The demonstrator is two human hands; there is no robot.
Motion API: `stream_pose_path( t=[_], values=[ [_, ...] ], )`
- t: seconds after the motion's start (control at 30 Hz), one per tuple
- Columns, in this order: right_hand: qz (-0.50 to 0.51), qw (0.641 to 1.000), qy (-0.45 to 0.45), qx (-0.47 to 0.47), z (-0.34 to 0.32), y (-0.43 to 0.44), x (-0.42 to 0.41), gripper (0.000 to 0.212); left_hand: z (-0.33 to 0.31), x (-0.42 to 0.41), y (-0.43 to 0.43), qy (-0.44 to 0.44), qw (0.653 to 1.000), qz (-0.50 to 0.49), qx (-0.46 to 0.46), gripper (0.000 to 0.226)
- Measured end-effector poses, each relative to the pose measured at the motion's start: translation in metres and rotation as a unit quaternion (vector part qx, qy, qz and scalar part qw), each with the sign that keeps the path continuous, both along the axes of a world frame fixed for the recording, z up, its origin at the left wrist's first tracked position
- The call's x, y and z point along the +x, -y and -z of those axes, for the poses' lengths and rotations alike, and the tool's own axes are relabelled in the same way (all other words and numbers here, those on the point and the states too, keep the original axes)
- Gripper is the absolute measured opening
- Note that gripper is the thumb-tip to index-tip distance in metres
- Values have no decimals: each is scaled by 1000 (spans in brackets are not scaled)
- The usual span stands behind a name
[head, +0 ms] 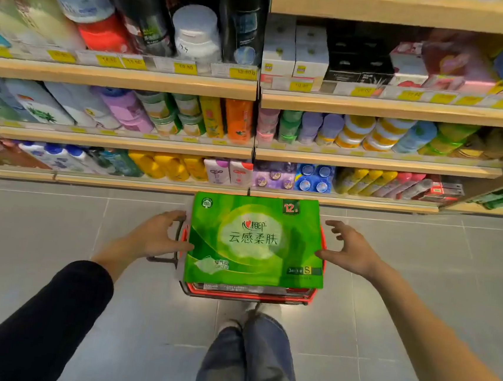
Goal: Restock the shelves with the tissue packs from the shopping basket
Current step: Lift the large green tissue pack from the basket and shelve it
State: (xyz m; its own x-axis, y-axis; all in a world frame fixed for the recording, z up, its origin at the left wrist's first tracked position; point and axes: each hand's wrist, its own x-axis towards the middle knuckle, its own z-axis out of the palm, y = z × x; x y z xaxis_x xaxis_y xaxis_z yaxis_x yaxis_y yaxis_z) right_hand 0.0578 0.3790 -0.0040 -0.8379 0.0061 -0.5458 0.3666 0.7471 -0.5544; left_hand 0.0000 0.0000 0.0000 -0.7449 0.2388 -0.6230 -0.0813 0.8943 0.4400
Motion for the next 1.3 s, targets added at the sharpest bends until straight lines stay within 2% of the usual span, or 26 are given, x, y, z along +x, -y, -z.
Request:
stream_pose_path(
  t=[0.23,0.3,0.37,0.4,0.47,0.57,0.7,0.73,0.77,0.83,0.9,1.03,1.13,1.23,1.3],
  values=[
    [97,995,23,0,117,-37,-20,74,128,-20,19,53,989,-135,14,87],
    [125,991,35,-6,148,-46,-24,95,159,-22,24,65,980,-186,36,99],
    [158,986,46,-23,178,-55,-25,128,188,-25,26,83,967,-232,60,125],
    [174,983,56,-35,192,-58,-24,137,200,-25,27,96,962,-247,68,138],
    [194,976,84,-61,218,-61,-22,144,222,-26,27,120,951,-270,96,144],
    [197,964,115,-134,249,-57,-18,142,250,-26,30,137,930,-302,157,153],
    [215,942,106,-234,274,-52,-16,91,276,-22,36,133,911,-328,209,153],
    [219,938,101,-249,277,-52,-17,89,280,-23,37,130,905,-341,219,152],
    [220,937,96,-255,280,-54,-18,98,283,-23,37,123,901,-349,228,152],
    [232,933,99,-258,283,-54,-20,132,285,-25,37,111,898,-353,237,152],
    [248,929,95,-259,286,-56,-22,146,285,-26,36,92,900,-351,242,153],
    [255,926,93,-262,284,-55,-23,144,277,-27,38,67,895,-366,247,147],
    [282,911,103,-282,283,-54,-20,124,271,-36,46,62,853,-439,275,131],
    [291,906,108,-287,286,-55,-17,134,276,-34,47,82,863,-425,260,154],
    [279,909,109,-290,290,-59,-16,141,286,-28,39,106,853,-429,277,150]
  ],
)
